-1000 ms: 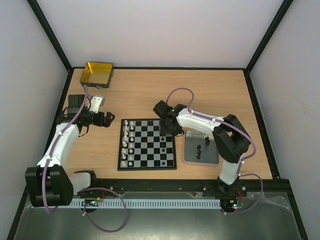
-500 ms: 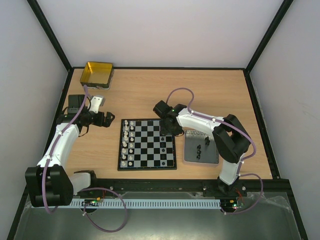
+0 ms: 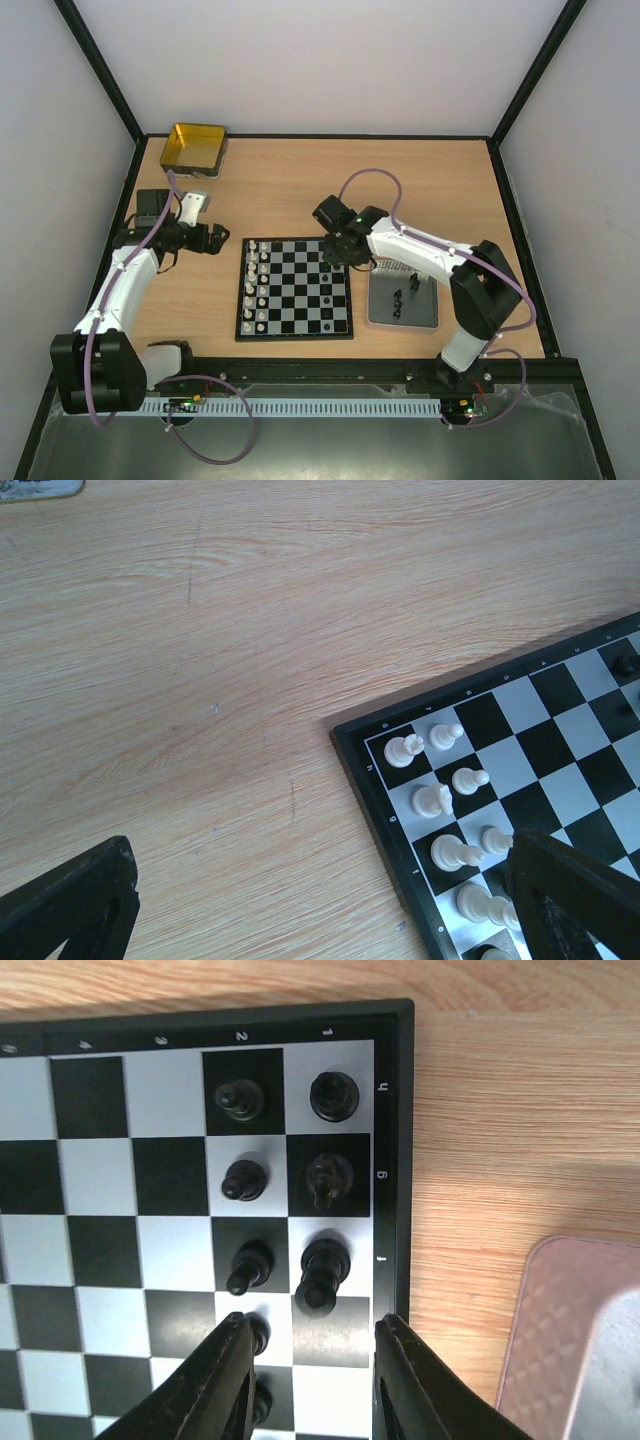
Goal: Set up the chess pieces on the board
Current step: Place the chess piece on the chessboard, then pick up the chess piece from the storage box.
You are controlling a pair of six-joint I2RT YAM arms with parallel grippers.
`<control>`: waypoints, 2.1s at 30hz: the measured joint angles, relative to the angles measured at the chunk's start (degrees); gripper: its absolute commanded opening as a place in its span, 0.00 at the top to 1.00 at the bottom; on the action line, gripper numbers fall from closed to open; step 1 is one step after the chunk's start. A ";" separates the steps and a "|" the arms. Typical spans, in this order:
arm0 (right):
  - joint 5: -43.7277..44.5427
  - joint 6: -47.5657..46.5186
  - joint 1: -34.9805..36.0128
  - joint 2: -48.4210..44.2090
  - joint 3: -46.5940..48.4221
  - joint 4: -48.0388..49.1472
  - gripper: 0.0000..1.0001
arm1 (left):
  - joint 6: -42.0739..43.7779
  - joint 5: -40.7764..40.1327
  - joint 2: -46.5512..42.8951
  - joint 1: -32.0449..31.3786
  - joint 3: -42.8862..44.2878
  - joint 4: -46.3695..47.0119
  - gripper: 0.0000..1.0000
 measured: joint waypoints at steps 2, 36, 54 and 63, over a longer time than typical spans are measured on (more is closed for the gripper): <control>0.15 0.24 0.00 -2.25 -0.48 -0.07 0.67 | 0.00 0.00 0.00 0.00 0.00 0.00 0.00; 3.80 5.70 -10.58 -25.31 -31.43 -0.94 0.67 | 0.02 0.00 0.00 -0.11 0.00 -0.04 0.01; 2.58 4.96 -12.68 -25.03 -32.87 2.05 0.78 | 0.02 -0.02 0.00 -0.11 0.00 -0.20 0.00; 2.49 4.79 -13.18 -25.03 -32.87 2.23 0.78 | 0.02 0.00 0.28 -0.39 0.00 -0.20 0.01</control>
